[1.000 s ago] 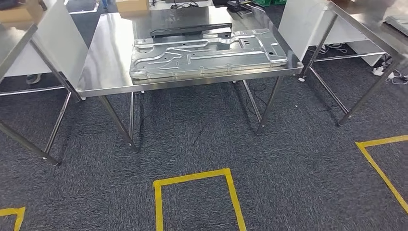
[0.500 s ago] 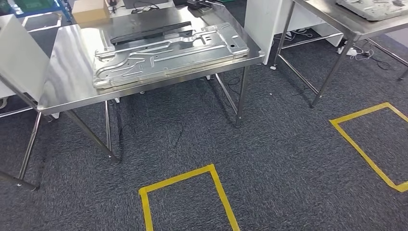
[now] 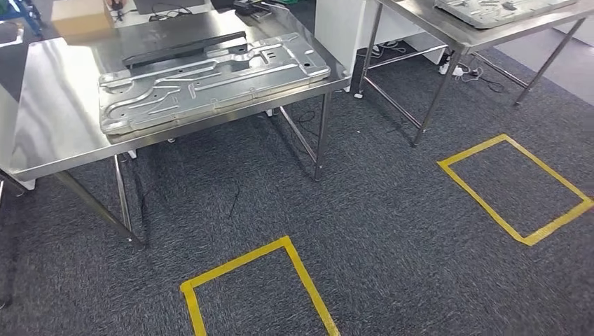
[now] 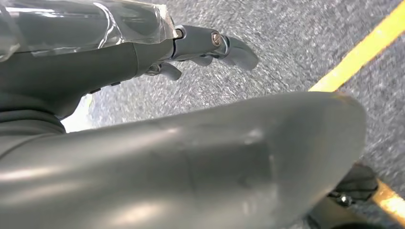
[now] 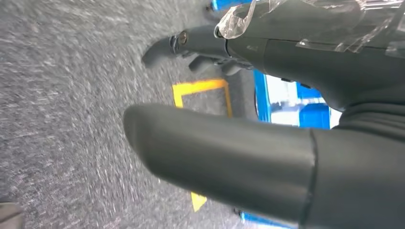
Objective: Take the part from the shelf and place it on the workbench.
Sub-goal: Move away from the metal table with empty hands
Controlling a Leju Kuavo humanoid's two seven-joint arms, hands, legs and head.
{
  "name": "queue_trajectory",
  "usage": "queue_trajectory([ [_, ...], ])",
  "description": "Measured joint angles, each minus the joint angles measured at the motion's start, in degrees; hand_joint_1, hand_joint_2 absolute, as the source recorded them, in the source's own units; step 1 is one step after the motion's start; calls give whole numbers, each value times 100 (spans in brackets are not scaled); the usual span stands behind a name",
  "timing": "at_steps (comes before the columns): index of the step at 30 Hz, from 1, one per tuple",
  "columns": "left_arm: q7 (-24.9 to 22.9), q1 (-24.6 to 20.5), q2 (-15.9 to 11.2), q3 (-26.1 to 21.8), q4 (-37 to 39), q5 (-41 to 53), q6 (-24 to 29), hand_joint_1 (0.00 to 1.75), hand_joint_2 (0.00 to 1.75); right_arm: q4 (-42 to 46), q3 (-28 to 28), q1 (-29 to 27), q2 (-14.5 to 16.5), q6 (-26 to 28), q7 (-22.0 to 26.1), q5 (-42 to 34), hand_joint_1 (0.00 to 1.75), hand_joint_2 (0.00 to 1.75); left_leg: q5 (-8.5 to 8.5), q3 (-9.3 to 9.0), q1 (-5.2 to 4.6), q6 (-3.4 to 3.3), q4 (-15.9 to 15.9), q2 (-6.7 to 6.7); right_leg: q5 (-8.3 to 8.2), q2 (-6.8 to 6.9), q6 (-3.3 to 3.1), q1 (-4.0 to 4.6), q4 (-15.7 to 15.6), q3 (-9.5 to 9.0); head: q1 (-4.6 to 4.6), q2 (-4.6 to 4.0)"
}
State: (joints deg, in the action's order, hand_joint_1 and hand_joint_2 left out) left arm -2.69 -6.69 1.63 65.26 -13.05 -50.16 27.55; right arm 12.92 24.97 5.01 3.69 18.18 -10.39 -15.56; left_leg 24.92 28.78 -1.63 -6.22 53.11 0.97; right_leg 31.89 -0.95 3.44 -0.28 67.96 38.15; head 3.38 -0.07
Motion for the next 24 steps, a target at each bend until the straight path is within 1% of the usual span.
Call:
queue_trajectory([
  [1,42,12,2,0,0,4,1,0,0,0,2,3,1,-2,13,1,0,131,-7,22,-12,-2,1,80,126,34,17,-1,304,109,-4,0],
  [2,82,15,3,0,0,9,3,0,0,0,3,1,2,-4,34,3,0,175,-17,42,-27,-2,2,155,147,50,23,-1,406,110,-3,0],
  [3,120,11,3,0,0,16,5,0,0,0,4,-3,2,-5,60,8,0,175,-25,56,-43,1,3,219,66,60,18,5,262,-20,-3,0],
  [4,154,3,3,0,0,22,7,0,0,0,5,-6,2,-4,83,11,0,175,-32,61,-58,3,3,276,-87,91,-6,19,-108,-274,-3,0],
  [5,175,-5,6,0,-1,27,7,0,0,0,5,-6,1,-2,103,13,0,175,-38,58,-68,8,3,326,-249,180,-48,47,-588,-595,-2,0],
  [6,189,-8,10,0,-1,32,7,0,0,0,5,-4,-5,2,120,10,0,175,-39,52,-83,16,8,373,-358,289,-100,82,-1035,-878,-2,0],
  [7,196,-9,14,0,-2,32,5,0,0,1,6,4,-7,5,142,6,0,175,-40,47,-90,28,12,412,-426,381,-149,114,-1353,-1072,-3,0],
  [8,196,-11,17,0,-2,34,4,0,0,1,6,5,-8,9,166,0,0,175,-40,42,-94,41,18,455,-448,433,-186,140,-1513,-1162,-4,0],
  [9,197,-13,21,0,-3,41,1,0,0,1,6,-4,-11,10,193,-7,0,175,-40,38,-97,56,21,506,-453,410,-212,149,-1562,-1168,-8,0],
  [10,200,-20,21,0,-3,52,-3,0,0,1,7,-12,-5,10,216,-13,0,175,-42,28,-107,70,17,558,-486,353,-227,140,-1576,-1156,-12,0],
  [11,220,-28,22,0,-3,62,-2,0,0,0,7,-23,-2,8,231,-18,0,175,-36,20,-116,89,25,575,-524,297,-234,111,-1604,-1155,-14,0],
  [12,253,-32,23,0,-3,70,4,0,0,0,7,-25,1,5,238,-21,0,175,8,34,-119,127,76,499,-565,244,-245,68,-1634,-1148,-13,0],
  [13,299,-33,20,0,-3,70,11,0,0,0,8,-13,5,2,235,-22,0,175,122,95,-106,180,226,368,-609,193,-247,20,-1660,-1132,-10,0],
  [14,339,-29,15,0,-3,64,13,0,0,0,8,1,5,1,230,-33,0,175,316,223,-59,246,529,205,-646,136,-240,-20,-1674,-1106,-6,0],
  [15,351,-19,10,0,-3,60,3,0,0,0,8,11,4,2,226,-47,0,175,555,399,-4,313,946,67,-672,75,-233,-44,-1675,-1068,-2,0],
  [16,335,-7,4,0,-2,57,-17,0,0,0,8,14,5,2,224,-62,0,175,772,581,52,370,1392,4,-696,12,-217,-63,-1672,-1031,-1,0],
  [17,297,5,-3,0,-2,57,-43,0,0,0,8,7,6,3,229,-80,0,175,907,716,98,418,1739,-22,-715,-54,-196,-82,-1670,-1002,0,0],
  [18,249,12,-9,0,-2,60,-66,0,0,0,8,-5,8,2,238,-92,0,175,911,747,137,460,1857,-31,-731,-121,-175,-107,-1666,-983,1,0],
  [19,211,15,-15,0,-2,60,-82,0,0,-1,8,-15,9,2,246,-101,0,175,811,675,171,499,1753,-40,-743,-188,-151,-134,-1662,-972,1,0],
  [20,180,13,-26,0,-2,53,-92,0,0,-1,9,-21,13,0,253,-109,0,175,614,487,216,548,1396,-88,-750,-261,-119,-165,-1653,-965,1,0],
  [21,156,12,-35,0,-2,40,-95,0,0,-1,9,-23,15,-1,256,-113,0,175,412,265,273,601,950,-214,-753,-331,-79,-189,-1639,-951,4,0],
  [22,138,11,-42,0,-2,22,-96,0,0,-2,10,-14,16,-1,252,-114,0,175,265,78,323,632,532,-351,-744,-403,-31,-192,-1592,-917,6,0],
  [23,114,15,-49,0,-2,5,-99,0,44,-2,11,-4,18,-2,245,-116,0,175,172,-47,357,635,234,-470,-741,-476,20,-195,-1553,-875,5,0],
  [24,94,20,-52,0,-2,-7,-104,0,87,-2,11,0,17,-3,236,-119,0,175,164,-80,365,604,124,-531,-743,-546,67,-194,-1528,-829,6,0],
])
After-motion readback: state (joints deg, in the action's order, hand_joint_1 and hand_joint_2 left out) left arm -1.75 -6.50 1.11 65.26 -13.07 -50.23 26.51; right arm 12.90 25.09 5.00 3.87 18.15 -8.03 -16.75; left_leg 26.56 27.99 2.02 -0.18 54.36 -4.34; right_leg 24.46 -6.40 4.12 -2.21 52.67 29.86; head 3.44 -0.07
